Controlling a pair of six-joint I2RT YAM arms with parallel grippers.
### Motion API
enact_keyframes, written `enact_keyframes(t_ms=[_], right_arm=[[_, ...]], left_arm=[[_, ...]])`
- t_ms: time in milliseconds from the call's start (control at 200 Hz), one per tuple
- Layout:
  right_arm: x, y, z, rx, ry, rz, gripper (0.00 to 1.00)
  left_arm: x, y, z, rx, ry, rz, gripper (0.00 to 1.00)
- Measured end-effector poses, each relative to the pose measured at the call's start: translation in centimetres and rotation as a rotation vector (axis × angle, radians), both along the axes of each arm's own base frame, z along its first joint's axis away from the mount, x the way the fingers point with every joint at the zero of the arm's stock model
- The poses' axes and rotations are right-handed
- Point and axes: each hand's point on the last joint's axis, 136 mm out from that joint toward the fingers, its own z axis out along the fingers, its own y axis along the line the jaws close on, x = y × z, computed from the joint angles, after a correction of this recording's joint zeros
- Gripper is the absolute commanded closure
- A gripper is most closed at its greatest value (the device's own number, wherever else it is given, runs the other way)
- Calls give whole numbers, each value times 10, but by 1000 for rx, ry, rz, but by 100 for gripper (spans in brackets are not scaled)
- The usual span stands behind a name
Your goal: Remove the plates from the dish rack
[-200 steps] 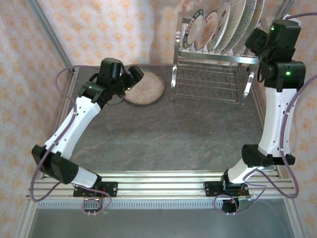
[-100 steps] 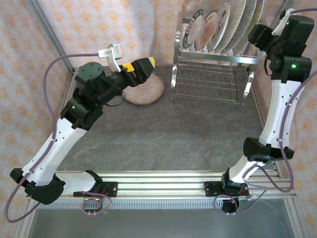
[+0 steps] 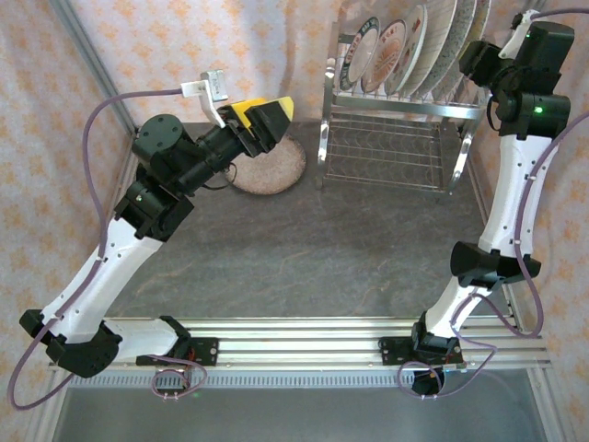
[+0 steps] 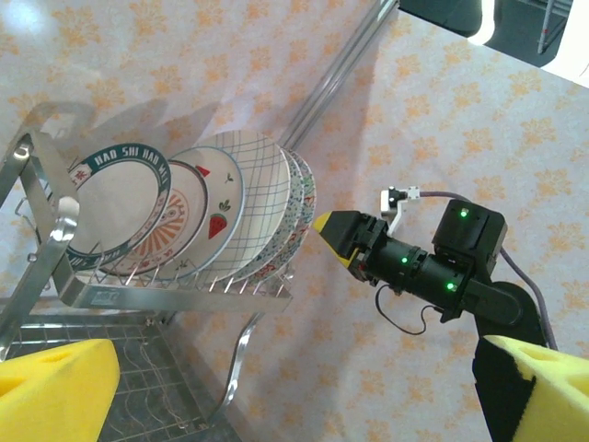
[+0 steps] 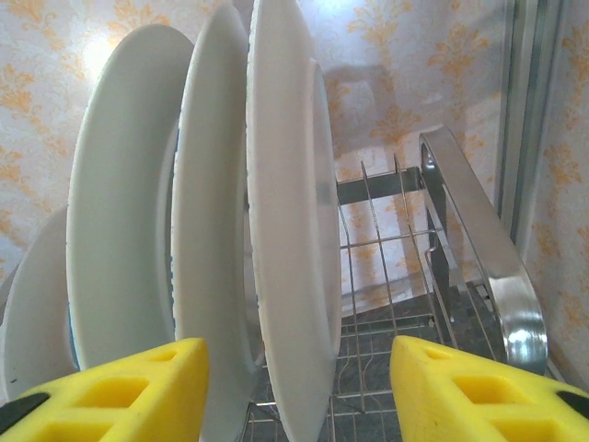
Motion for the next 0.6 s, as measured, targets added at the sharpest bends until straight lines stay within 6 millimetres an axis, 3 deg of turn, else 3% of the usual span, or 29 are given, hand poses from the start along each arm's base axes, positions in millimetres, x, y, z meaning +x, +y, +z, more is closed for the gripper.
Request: enact_keyframes(t_ms=[325, 601], right_arm=[[21, -4, -17, -4, 29, 4, 49], [31, -4, -18, -4, 21, 11, 53]], left_arm=[[-8, -1, 19, -32, -55, -24, 1], [-10, -3, 30, -50, -83, -33, 1]])
